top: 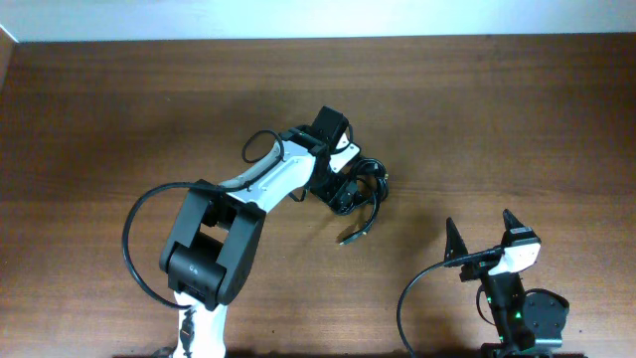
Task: Untangle cables
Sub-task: 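Close the left gripper on the cable bundle and lift it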
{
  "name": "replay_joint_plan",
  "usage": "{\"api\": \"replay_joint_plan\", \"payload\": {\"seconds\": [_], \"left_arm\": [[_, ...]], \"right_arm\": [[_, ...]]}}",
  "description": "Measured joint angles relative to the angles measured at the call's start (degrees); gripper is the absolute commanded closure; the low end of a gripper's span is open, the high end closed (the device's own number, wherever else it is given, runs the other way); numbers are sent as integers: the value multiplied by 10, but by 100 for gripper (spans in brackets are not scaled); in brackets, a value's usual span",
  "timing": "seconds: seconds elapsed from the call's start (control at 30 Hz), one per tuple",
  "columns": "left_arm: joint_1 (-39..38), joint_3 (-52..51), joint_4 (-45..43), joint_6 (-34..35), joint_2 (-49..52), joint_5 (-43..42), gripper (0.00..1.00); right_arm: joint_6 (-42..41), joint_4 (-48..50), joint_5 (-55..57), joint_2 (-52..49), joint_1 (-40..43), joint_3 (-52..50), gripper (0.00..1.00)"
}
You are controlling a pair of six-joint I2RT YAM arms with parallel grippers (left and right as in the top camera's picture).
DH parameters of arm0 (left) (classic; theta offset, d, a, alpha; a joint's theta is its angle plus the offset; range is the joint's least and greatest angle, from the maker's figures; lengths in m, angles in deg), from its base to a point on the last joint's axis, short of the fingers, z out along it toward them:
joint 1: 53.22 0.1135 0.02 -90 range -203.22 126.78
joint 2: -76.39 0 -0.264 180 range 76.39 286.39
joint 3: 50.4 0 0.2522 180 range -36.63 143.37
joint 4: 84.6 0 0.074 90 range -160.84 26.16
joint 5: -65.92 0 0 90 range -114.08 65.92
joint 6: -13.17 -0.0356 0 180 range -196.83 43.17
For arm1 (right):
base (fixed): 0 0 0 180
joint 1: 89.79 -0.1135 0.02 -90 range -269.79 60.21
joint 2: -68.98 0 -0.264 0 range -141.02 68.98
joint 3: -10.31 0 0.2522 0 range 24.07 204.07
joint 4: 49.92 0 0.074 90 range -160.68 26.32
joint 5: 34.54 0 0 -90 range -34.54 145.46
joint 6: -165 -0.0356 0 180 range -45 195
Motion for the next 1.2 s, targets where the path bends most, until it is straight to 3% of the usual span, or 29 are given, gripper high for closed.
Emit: {"api": "replay_joint_plan", "payload": {"seconds": [0.03, 0.1, 0.3, 0.5, 0.73, 0.97, 1.07, 1.2], "left_arm": [[0, 0, -1, 0, 0, 0, 65], [0, -2, -3, 4, 0, -21, 100], [-3, -5, -2, 7, 0, -65, 100], [-6, -4, 67, 7, -16, -82, 100], [-9, -11, 124, 6, -332, -93, 100], [-9, -11, 209, -19, -400, -132, 100], [-9, -11, 239, -62, -429, -146, 100], [-9, -11, 250, -129, -492, -99, 100]], "right_arm": [[0, 0, 0, 0, 0, 0, 1], [0, 0, 0, 0, 0, 0, 1], [0, 0, 0, 0, 0, 0, 1], [0, 0, 0, 0, 0, 0, 1], [0, 0, 0, 0, 0, 0, 1], [0, 16, 1, 0, 0, 0, 1], [-55, 45, -99, 0, 0, 2, 1], [-143, -54, -237, 0, 0, 83, 1]]}}
